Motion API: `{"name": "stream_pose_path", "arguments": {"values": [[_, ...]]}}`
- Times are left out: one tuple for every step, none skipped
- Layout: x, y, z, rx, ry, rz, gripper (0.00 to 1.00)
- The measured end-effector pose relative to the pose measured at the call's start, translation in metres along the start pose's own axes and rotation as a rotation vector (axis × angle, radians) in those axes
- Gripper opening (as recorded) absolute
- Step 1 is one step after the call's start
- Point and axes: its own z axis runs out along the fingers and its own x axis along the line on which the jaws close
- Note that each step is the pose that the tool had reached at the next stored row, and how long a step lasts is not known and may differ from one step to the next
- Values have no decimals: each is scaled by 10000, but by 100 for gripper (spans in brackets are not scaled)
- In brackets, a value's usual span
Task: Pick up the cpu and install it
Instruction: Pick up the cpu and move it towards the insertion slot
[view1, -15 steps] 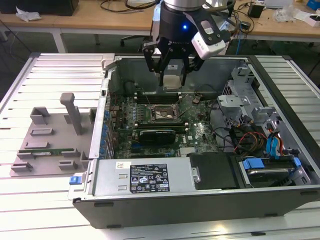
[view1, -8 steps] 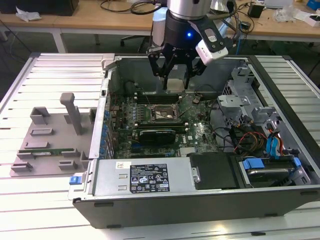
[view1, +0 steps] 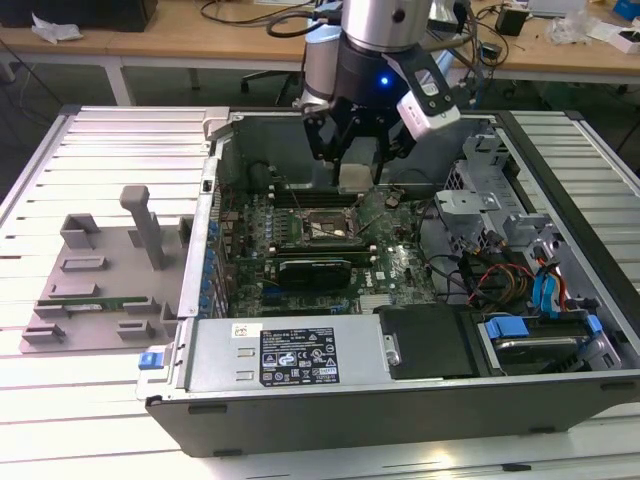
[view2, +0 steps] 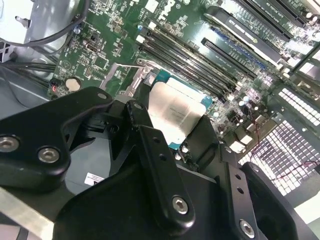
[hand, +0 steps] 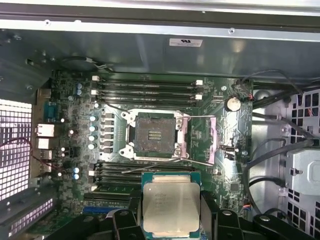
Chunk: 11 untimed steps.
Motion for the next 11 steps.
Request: {"name": "stream_pose_path", "arguments": {"values": [[-5, 0, 5, 0, 0, 0, 55], [-14, -1, 17, 1, 1, 0, 55], [-20, -1, 23, 1, 1, 0, 55], [-25, -2, 28, 1, 0, 0, 55], [-30, -2, 32, 1, 0, 0, 55], [-39, -2, 42, 0, 1, -1, 55], [-46, -3, 50, 0, 0, 0, 55], [-52, -3, 57, 0, 0, -1, 55], [-55, -3, 61, 0, 0, -1, 55], [-59, -4, 66, 0, 0, -1, 55], [-62, -4, 70, 0, 0, 0, 55]]}}
